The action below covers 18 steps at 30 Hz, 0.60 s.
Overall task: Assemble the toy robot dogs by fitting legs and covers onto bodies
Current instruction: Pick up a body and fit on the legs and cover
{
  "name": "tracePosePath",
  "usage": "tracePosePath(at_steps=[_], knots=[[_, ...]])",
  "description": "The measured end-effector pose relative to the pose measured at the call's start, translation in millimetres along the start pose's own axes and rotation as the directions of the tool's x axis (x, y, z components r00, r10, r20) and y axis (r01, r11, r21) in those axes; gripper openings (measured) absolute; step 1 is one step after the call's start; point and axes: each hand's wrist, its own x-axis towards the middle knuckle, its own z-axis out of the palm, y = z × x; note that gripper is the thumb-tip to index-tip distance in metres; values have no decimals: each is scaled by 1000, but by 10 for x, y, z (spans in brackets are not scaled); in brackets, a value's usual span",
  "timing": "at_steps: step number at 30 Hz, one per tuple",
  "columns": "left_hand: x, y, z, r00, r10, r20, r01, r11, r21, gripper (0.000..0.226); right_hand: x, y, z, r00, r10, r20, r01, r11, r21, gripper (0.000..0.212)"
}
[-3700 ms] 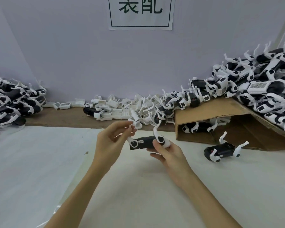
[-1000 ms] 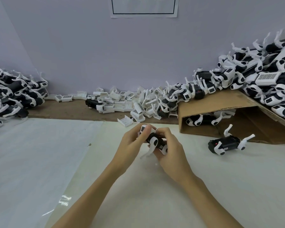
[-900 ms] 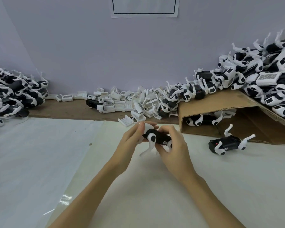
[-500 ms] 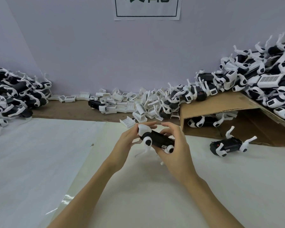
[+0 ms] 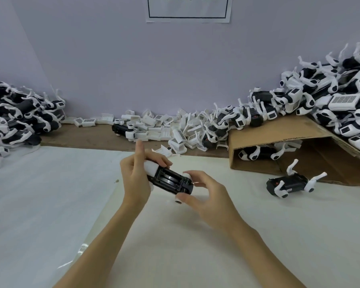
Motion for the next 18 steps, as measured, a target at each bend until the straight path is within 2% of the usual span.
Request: tracePosePath(at_steps=[4, 7, 10, 12, 15, 18], knots=[[-4, -58, -20, 1000, 12, 11, -13, 999, 36, 79, -20, -16, 19, 991, -93, -100, 82, 991, -109, 57], [4, -66, -2, 994, -110, -28, 109, 994, -12, 84, -21, -50, 14, 944, -291, -155, 252, 940, -230, 58], [31, -36, -26, 972, -231, -38, 224, 965, -135, 86, -37, -79, 26, 916, -382, -124, 331, 893, -303, 67], [48, -27, -45, 947, -316, -58, 300, 935, -192, 86, -37, -97, 52, 919, -382, -97, 330, 880, -341, 76], [65, -60, -58, 919, -383, -94, 360, 911, -200, 88, -9, -118, 82, 927, -357, -115, 293, 880, -374, 75], [82, -103, -60, 919, -384, -93, 376, 922, -91, 94, 12, -146, 90, 982, -153, -107, 123, 963, -241, 74]])
